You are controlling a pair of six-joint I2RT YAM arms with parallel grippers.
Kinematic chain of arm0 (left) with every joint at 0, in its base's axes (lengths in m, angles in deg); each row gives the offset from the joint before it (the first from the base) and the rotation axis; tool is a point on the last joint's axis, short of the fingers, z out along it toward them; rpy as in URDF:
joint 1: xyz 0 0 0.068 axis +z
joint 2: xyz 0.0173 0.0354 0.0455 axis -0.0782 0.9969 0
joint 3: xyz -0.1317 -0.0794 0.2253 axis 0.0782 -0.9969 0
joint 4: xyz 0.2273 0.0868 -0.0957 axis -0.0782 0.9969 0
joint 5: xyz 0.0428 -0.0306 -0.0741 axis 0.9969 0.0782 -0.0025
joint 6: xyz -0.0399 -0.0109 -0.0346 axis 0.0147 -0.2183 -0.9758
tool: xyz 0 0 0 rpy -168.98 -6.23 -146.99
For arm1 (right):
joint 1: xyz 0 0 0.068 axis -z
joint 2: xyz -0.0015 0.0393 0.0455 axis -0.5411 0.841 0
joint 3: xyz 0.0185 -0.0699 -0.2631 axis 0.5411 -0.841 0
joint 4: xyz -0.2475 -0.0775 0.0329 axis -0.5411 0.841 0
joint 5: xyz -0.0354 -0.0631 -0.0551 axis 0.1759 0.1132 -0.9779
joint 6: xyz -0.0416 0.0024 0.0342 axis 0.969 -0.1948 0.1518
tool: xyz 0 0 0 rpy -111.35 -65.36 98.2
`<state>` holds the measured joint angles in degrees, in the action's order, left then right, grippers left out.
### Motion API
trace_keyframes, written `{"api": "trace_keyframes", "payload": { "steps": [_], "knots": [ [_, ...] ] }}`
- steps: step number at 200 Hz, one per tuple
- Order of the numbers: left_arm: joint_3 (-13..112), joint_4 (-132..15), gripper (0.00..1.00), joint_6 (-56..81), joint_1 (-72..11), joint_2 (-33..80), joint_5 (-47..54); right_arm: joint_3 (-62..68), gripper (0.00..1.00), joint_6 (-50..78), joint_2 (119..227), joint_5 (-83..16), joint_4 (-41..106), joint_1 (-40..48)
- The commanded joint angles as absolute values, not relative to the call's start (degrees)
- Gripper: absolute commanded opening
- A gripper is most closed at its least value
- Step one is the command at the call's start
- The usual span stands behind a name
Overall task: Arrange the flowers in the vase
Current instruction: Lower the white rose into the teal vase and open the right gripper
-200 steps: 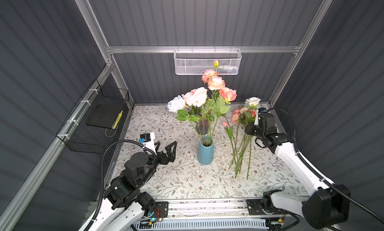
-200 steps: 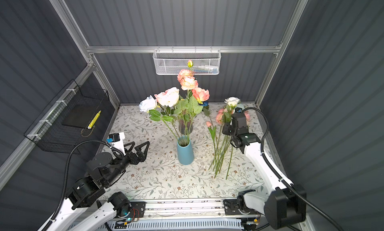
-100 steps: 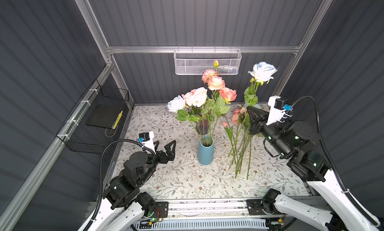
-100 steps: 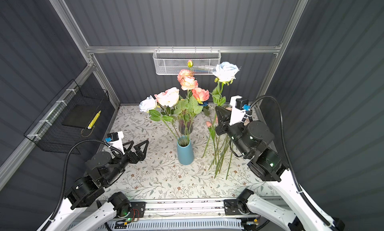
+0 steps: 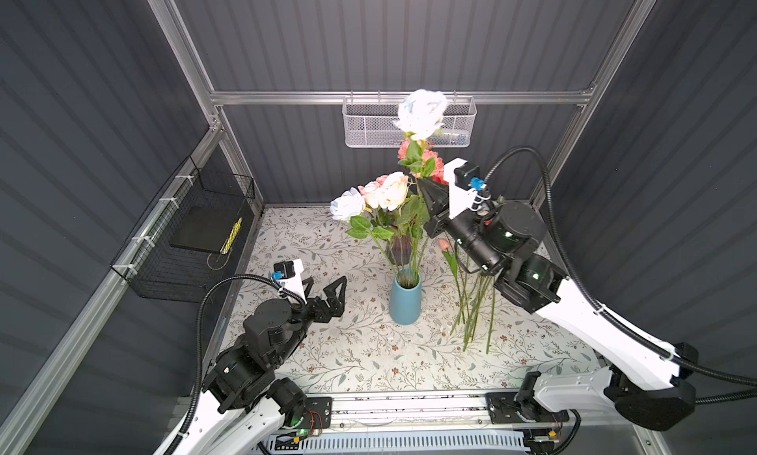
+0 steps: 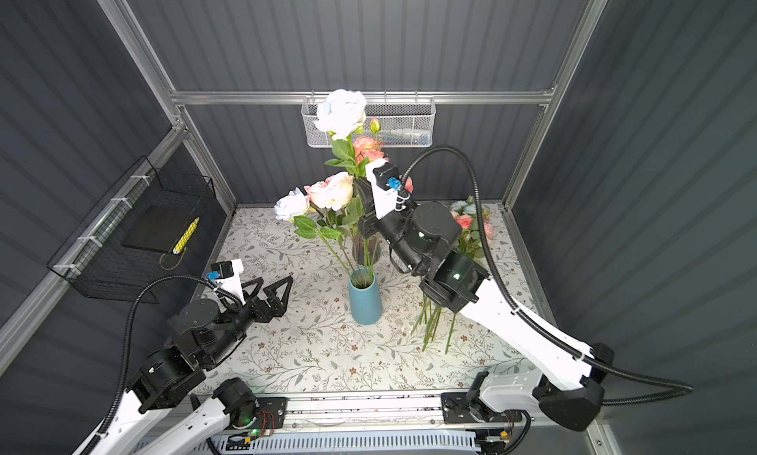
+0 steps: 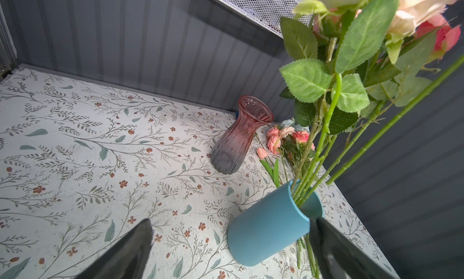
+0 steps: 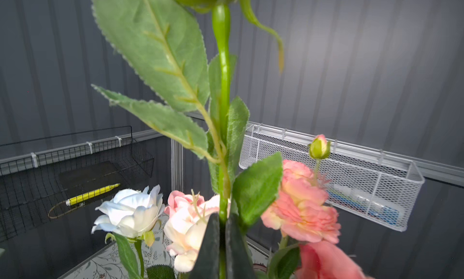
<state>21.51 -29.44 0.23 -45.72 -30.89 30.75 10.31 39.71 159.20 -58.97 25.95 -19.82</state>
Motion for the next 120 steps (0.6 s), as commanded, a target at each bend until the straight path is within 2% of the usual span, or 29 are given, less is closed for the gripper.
{"api": "trace_keyframes", "payload": {
  "steps": [1,41,61,69,97,120],
  "knots": [
    [22.91,-28.09,1.0,0.94,-45.91,-32.17,31.93,6.28,0.0,40.31,157.72,-58.89,20.03,-20.37],
    [23.11,-28.22,1.0,1.25,-45.97,-32.45,31.92,-5.52,0.0,36.78,154.88,-61.63,16.53,-21.53],
    [22.98,-28.43,1.0,1.25,-45.94,-32.31,31.8,-10.99,0.29,33.55,151.43,-62.0,16.07,-21.95],
    [22.82,-28.67,1.0,1.17,-45.96,-32.32,31.63,-12.87,0.36,32.25,149.78,-61.83,16.31,-22.06],
    [22.23,-29.2,1.0,0.95,-45.97,-32.22,31.39,-19.24,0.47,28.13,142.17,-62.09,17.99,-22.44],
    [21.56,-29.81,1.0,0.9,-45.96,-32.22,31.36,-24.7,0.5,24.85,135.76,-63.96,20.95,-22.52]
  ]
}}
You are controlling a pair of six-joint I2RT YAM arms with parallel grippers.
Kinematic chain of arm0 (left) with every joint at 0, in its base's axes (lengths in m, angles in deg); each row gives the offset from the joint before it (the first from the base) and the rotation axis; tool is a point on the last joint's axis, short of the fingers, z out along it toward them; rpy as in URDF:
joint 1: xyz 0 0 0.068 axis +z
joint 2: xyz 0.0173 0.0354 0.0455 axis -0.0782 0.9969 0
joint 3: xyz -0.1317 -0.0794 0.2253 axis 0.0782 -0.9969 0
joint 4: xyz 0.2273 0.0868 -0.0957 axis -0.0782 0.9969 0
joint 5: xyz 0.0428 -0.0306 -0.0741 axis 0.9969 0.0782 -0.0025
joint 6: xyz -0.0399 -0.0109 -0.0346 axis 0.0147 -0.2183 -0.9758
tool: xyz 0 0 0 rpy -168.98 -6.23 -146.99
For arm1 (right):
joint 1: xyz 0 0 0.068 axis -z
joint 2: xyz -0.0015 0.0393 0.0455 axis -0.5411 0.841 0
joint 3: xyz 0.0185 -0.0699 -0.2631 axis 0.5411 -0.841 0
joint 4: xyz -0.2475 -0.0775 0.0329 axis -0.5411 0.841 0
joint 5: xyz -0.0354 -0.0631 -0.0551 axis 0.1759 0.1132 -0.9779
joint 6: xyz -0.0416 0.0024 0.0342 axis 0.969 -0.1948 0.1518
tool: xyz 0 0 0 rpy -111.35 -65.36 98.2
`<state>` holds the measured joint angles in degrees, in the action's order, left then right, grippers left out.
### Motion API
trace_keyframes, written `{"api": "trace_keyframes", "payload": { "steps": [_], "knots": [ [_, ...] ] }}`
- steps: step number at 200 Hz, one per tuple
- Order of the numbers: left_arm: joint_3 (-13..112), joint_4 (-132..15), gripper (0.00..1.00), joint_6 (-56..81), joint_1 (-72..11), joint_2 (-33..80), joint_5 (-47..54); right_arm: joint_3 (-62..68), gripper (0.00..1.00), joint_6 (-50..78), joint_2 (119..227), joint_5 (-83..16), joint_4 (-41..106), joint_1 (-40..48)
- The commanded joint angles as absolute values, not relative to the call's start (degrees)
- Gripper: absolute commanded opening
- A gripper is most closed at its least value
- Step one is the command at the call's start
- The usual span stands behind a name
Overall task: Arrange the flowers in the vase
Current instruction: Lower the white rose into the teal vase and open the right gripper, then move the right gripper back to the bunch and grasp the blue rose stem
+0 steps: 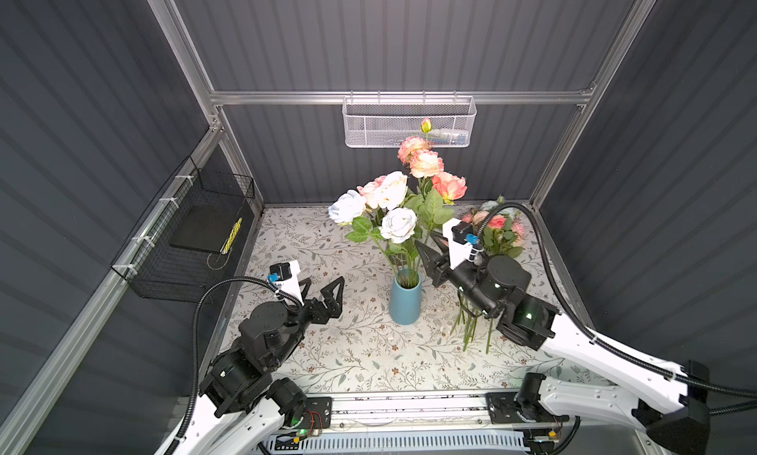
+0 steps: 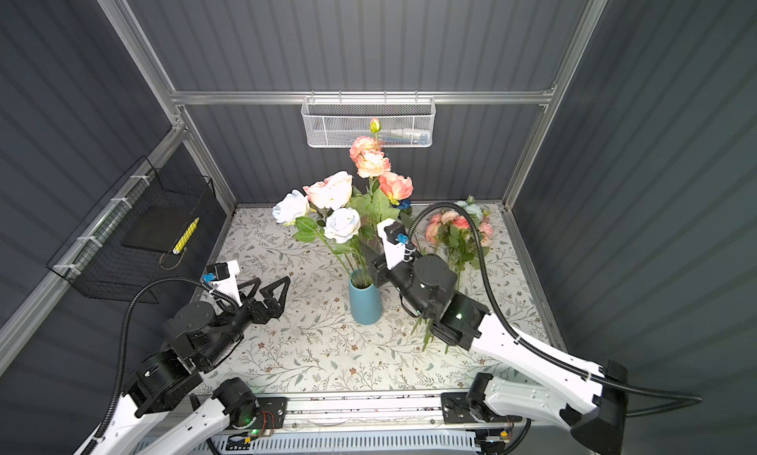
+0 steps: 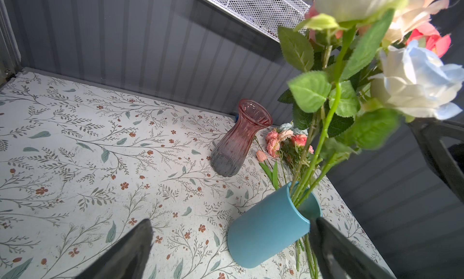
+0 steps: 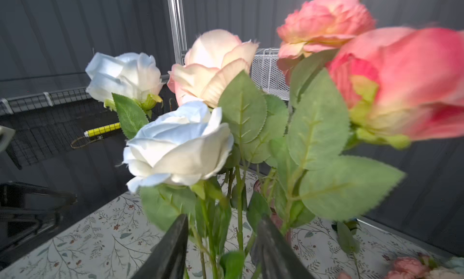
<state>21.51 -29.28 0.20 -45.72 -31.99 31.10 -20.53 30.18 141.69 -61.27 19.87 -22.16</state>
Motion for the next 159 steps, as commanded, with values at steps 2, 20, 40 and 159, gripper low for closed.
{"api": "trace_keyframes", "payload": {
  "steps": [2,20,40,159],
  "knots": [
    [21.51,-29.84,1.0,0.9,-45.95,-32.21,31.36,-25.09,0.5,24.61,135.16,-64.21,21.29,-22.52],
    [21.11,-30.18,1.0,0.91,-45.97,-32.1,31.34,-29.2,0.52,22.73,131.02,-67.37,24.36,-22.57],
    [20.76,-30.54,1.0,1.03,-45.97,-31.82,31.26,-31.47,0.52,18.15,129.45,-72.1,31.36,-20.87],
    [20.56,-29.67,1.0,0.55,-45.97,-32.34,31.03,-10.97,0.43,9.06,176.65,-42.2,52.18,14.1]
  ]
}}
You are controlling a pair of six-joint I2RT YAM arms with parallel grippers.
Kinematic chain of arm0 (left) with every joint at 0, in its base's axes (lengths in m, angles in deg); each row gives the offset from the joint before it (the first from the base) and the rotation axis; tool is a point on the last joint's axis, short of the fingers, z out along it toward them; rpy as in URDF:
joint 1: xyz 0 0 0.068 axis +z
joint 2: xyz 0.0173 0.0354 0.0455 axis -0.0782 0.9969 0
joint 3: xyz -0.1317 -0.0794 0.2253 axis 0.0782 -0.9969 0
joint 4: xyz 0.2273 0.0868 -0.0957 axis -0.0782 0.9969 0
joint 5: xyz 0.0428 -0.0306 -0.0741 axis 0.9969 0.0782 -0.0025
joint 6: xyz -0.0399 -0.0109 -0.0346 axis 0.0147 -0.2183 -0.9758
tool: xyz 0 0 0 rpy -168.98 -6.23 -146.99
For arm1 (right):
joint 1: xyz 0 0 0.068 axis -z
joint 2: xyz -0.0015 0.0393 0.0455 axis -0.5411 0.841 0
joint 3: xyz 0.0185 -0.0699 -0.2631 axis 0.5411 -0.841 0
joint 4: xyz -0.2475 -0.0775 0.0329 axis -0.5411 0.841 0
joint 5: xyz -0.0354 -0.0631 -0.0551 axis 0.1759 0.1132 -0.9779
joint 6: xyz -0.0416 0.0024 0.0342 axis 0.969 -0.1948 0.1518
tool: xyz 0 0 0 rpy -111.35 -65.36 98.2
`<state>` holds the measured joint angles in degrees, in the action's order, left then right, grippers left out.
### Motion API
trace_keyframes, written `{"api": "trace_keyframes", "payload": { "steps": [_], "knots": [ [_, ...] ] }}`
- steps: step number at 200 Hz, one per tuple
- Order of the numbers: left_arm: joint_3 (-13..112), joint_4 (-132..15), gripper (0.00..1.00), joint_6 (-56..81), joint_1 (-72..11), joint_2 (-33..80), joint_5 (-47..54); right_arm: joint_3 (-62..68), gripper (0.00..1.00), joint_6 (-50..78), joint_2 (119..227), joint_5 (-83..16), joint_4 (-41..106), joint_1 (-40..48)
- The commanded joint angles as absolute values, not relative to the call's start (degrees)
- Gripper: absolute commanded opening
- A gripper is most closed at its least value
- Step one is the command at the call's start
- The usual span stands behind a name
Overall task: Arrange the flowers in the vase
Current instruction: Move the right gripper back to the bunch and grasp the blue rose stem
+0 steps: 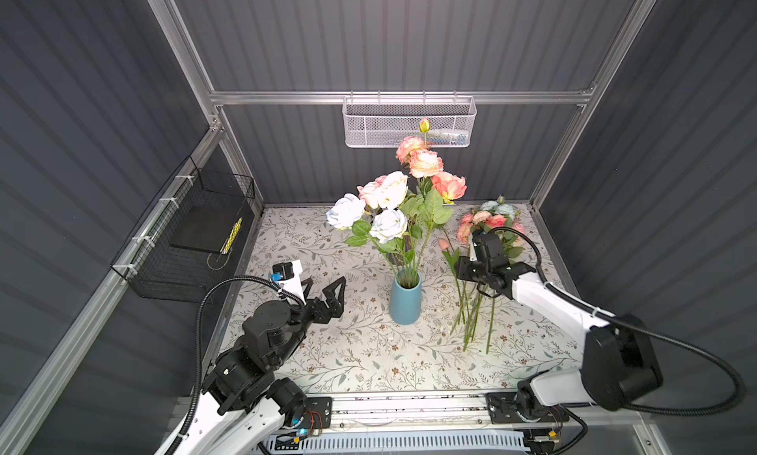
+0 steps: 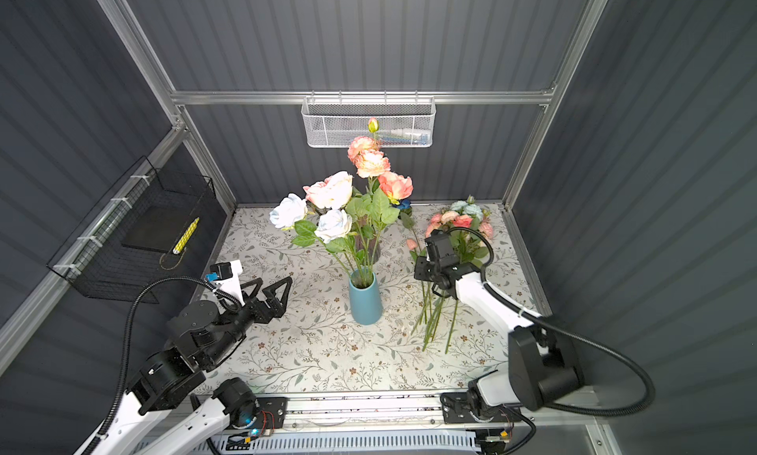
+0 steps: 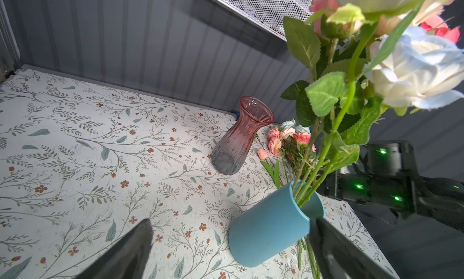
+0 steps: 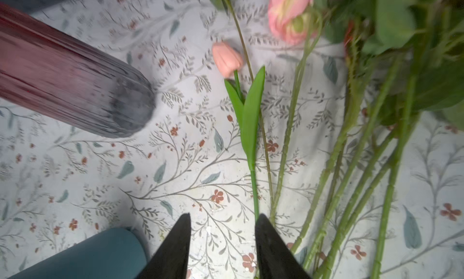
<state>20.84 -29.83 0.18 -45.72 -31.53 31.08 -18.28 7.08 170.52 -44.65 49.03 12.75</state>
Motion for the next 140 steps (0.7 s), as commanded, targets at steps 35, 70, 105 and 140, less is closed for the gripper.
{"api": "trace_keyframes", "payload": {
  "steps": [35,70,105,140],
  "knots": [
    [21.18,-29.26,1.0,0.48,-45.97,-31.88,30.82,2.81,0.44,11.08,189.64,-44.64,55.29,16.27],
    [21.41,-28.77,1.0,0.57,-45.97,-31.63,31.03,14.43,0.44,12.63,199.73,-44.89,57.57,16.67],
    [21.63,-28.77,1.0,0.81,-45.97,-30.56,31.14,26.79,0.48,13.56,209.53,-46.64,63.24,17.11],
    [22.37,-28.64,1.0,1.28,-45.93,-28.87,31.05,36.58,0.49,13.58,216.93,-47.65,67.65,17.54]
  ]
}}
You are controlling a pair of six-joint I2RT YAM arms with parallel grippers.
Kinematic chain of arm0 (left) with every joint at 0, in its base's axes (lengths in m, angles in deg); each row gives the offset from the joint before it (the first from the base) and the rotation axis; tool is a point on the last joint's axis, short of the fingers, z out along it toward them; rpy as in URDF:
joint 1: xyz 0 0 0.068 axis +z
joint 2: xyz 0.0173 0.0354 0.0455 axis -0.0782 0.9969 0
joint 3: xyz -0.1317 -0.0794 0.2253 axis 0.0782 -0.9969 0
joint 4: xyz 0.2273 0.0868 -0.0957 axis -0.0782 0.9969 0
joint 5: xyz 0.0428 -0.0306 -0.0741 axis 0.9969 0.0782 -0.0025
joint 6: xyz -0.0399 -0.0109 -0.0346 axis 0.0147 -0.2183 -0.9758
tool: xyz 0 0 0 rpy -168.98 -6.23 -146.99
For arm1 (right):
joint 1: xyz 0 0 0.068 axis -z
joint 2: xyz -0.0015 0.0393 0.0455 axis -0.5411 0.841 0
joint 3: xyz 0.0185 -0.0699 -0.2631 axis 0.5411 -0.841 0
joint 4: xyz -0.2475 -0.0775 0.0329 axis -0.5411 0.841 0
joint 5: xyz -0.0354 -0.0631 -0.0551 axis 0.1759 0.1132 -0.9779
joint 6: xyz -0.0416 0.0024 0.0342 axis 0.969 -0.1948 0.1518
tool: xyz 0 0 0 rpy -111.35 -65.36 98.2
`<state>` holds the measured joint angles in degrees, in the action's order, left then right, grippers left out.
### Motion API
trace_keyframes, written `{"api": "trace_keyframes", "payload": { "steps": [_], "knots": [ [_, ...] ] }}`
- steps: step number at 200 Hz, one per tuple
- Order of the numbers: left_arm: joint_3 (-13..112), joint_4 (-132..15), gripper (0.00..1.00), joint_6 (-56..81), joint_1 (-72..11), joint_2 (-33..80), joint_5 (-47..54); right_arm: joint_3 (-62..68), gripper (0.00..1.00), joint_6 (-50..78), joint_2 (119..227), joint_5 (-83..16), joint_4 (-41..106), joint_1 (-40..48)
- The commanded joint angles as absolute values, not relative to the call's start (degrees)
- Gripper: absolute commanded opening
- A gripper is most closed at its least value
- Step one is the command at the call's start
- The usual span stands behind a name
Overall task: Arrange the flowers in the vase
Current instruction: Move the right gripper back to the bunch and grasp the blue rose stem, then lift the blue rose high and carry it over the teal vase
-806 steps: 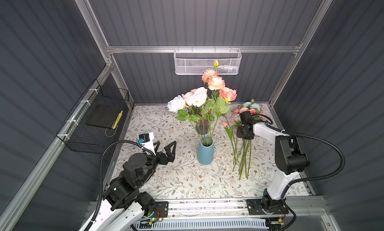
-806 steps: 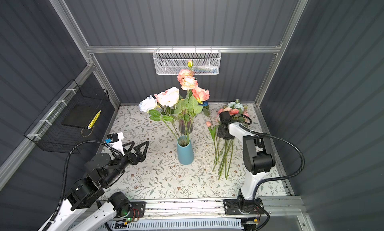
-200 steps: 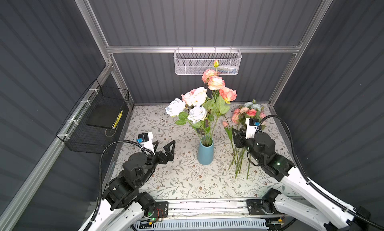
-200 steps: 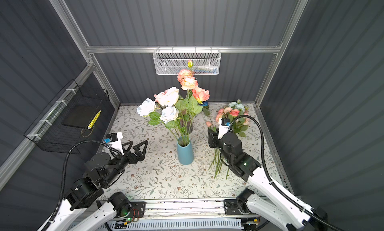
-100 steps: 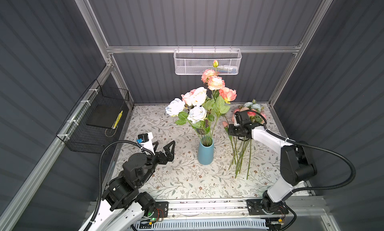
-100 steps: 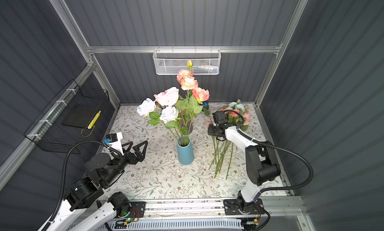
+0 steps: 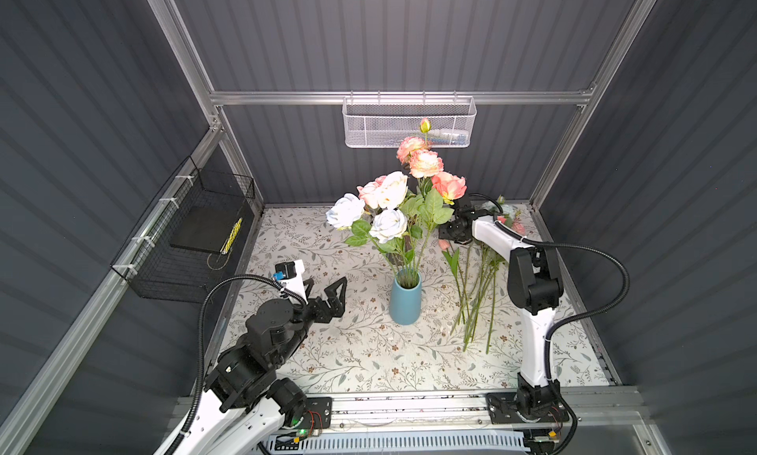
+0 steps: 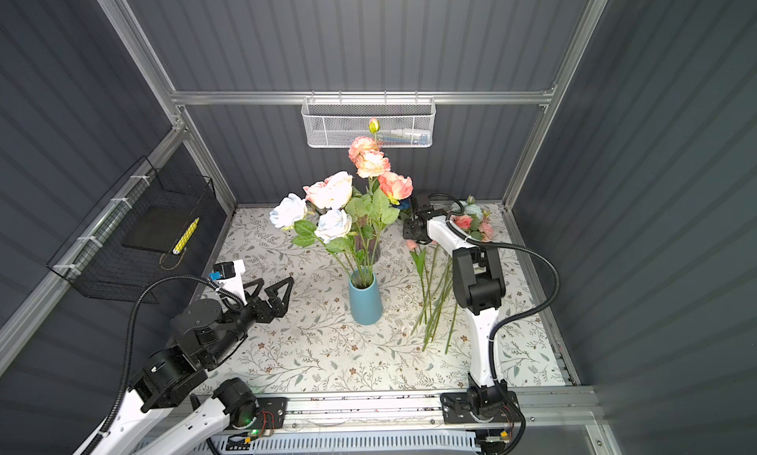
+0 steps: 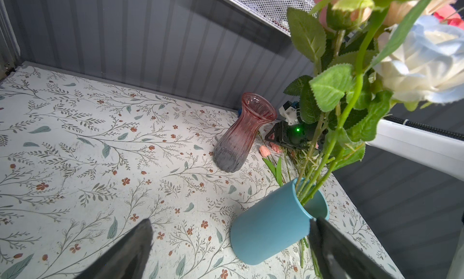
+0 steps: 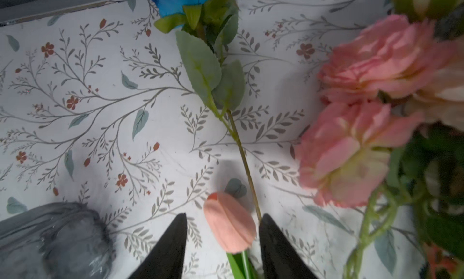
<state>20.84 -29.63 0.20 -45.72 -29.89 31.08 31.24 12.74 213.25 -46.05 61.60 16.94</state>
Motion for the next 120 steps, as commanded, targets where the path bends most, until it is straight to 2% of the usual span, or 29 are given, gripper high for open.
{"api": "trace_keyframes", "payload": {
  "steps": [1,63,120],
  "knots": [
    [22.37,-28.61,1.0,1.35,-45.95,-28.88,31.03,36.77,0.49,13.53,217.13,-47.63,67.8,17.55],
    [22.81,-28.55,1.0,1.42,-45.89,-27.94,30.8,48.24,0.4,12.87,226.26,-48.41,75.07,19.19],
    [22.37,-29.11,1.0,1.26,-45.97,-27.51,30.67,43.67,0.1,14.01,224.31,-47.64,72.83,21.19]
  ]
}}
